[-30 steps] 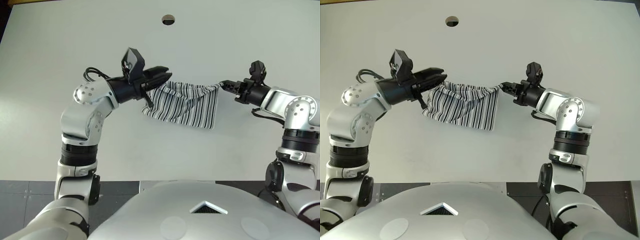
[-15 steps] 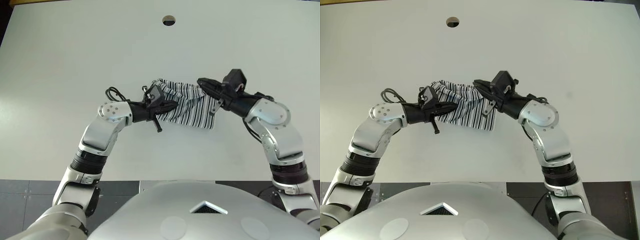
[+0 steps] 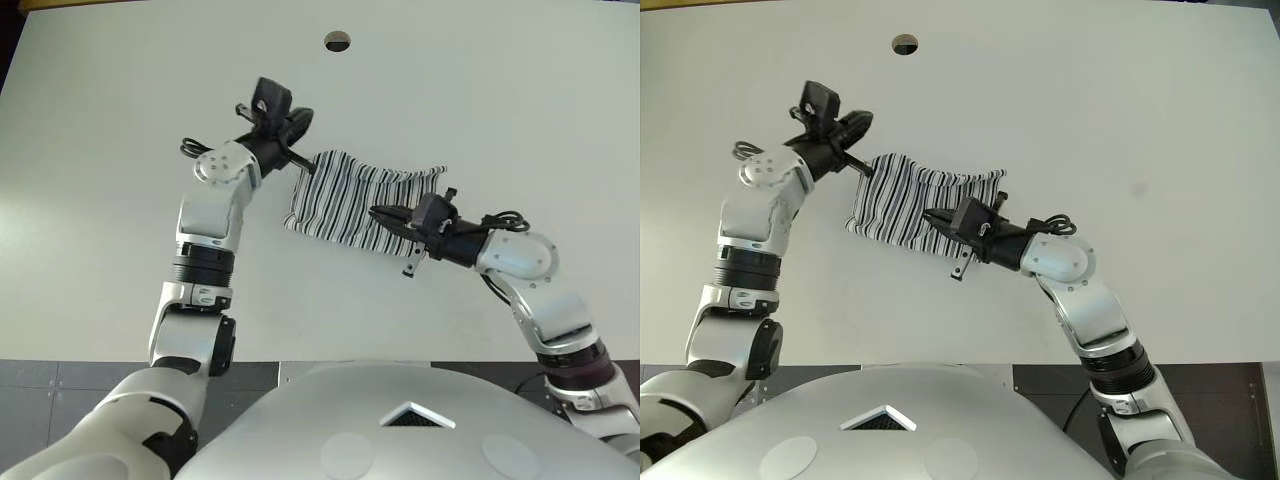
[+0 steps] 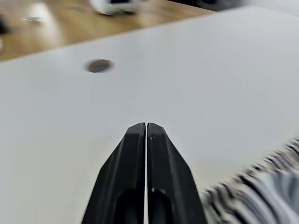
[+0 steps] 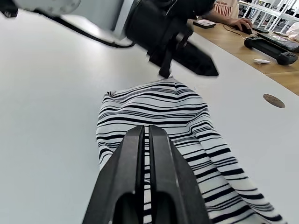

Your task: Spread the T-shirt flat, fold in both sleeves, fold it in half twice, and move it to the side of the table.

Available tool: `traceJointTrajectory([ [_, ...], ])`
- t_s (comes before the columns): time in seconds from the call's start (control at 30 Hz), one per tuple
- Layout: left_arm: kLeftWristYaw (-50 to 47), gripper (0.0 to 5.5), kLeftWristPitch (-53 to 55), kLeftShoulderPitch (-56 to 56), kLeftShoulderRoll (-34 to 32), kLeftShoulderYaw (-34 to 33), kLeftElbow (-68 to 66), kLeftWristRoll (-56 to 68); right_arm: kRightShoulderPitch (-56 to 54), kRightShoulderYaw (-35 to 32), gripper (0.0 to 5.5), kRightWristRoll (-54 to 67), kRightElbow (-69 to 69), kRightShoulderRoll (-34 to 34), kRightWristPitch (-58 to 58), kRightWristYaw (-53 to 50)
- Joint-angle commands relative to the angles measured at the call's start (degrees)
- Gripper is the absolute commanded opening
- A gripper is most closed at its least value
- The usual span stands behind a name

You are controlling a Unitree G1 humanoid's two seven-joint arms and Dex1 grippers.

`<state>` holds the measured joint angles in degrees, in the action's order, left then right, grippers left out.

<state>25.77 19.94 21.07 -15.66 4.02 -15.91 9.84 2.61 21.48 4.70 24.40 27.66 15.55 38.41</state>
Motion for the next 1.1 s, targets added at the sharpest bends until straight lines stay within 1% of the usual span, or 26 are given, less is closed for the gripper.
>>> traceJointTrajectory([
  [0.03,-1.07,0.10,-4.41,-1.07,-0.42,-4.39,3.41,1.20,-4.84,2.68,0.15,-7.73,-5.44,-3.18,-2.03,-5.31],
  [0.17,-0.52,0.10,-8.13,-4.92,-0.89,-8.89,13.52,4.15,-8.68,5.89,0.15,-14.07,-10.94,-6.37,-3.12,-8.93],
  [0.27,-0.48,0.10,-8.82,-8.35,-1.54,-9.93,20.15,4.66,-12.13,9.37,0.15,-21.19,-18.11,-7.76,-6.30,-12.30],
  [0.4,-1.10,0.10,-7.70,-10.94,-1.60,-10.71,25.09,5.80,-15.05,14.57,0.15,-30.05,-26.91,-8.28,-9.55,-14.91],
  [0.5,-1.56,0.10,-7.04,-11.92,-1.42,-11.27,26.97,6.44,-15.82,16.90,0.15,-35.68,-29.52,-6.54,-11.33,-15.15],
  [0.67,-2.80,0.10,-6.46,-12.53,-1.06,-12.19,28.08,7.45,-14.70,19.75,0.15,-45.05,-30.80,1.20,-13.18,-11.22],
  [0.77,-3.20,0.10,-6.49,-12.60,-0.90,-11.74,28.25,7.48,-12.91,18.27,0.15,-47.76,-30.54,7.09,-13.39,-9.16],
  [0.93,-3.53,0.10,-6.42,-13.30,-0.86,-11.81,28.89,7.52,-7.91,9.80,0.15,-45.25,-32.26,20.64,-13.76,-7.18],
  [1.03,-3.68,0.10,-6.57,-13.80,-0.81,-12.05,28.99,7.61,-6.60,5.12,0.15,-43.80,-35.36,25.68,-15.26,-8.43],
  [1.1,-3.60,0.10,-6.64,-14.26,-0.81,-11.94,29.00,7.79,-7.01,2.03,0.15,-41.51,-39.21,26.64,-16.80,-9.97],
])
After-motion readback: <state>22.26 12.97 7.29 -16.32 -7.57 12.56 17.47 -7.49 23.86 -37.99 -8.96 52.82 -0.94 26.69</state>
